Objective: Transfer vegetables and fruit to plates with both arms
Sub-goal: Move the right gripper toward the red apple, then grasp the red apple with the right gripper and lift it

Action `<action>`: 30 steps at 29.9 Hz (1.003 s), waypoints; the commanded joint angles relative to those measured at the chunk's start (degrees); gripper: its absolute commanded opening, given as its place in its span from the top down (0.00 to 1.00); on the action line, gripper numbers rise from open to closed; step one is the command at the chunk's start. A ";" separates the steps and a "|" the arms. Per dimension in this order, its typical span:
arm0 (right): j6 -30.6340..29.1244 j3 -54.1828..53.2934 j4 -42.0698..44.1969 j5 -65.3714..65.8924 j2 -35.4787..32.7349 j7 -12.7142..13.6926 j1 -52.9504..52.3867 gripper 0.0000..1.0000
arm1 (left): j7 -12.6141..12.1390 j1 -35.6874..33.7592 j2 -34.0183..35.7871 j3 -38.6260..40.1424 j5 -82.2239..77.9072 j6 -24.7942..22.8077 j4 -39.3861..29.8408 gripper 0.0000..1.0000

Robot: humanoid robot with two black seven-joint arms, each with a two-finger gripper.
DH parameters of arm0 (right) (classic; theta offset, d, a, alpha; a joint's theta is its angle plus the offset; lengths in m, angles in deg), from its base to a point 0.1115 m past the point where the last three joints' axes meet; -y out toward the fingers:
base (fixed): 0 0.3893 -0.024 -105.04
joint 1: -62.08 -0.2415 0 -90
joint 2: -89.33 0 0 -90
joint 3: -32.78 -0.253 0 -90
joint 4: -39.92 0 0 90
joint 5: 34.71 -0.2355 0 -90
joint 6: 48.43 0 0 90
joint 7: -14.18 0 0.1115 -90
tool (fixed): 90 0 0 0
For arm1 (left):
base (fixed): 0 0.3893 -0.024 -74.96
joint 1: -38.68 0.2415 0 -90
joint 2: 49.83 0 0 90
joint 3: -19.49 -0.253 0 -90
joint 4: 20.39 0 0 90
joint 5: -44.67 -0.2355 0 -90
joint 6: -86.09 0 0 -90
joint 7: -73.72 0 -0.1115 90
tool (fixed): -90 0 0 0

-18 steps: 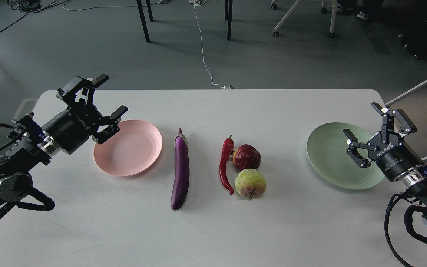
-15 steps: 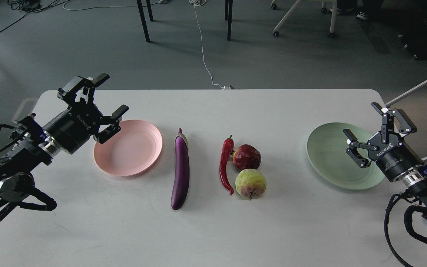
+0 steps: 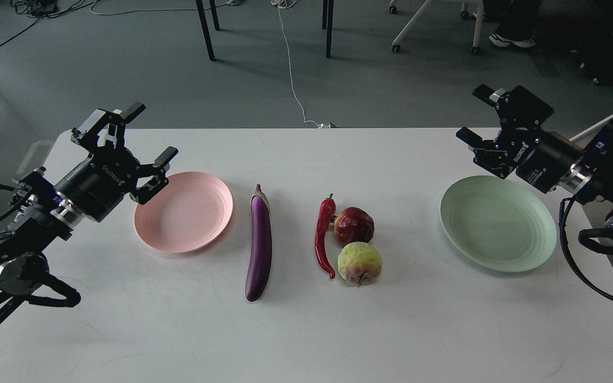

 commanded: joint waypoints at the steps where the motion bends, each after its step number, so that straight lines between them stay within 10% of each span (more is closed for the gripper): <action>1: 0.02 12.24 -0.07 11.66 0.35 0.01 -12.25 0.01 | 0.12 -0.11 0.57 0.03 -0.22 0.01 0.03 0.01; 16: 0.02 41.18 0.90 53.08 12.83 0.01 -34.78 0.01 | 0.12 -0.11 1.45 0.03 0.05 0.01 -0.32 0.01; 30: 0.02 42.51 8.71 54.59 22.93 0.01 -32.41 0.01 | 0.12 -0.11 1.01 0.21 -0.04 0.01 -0.32 0.01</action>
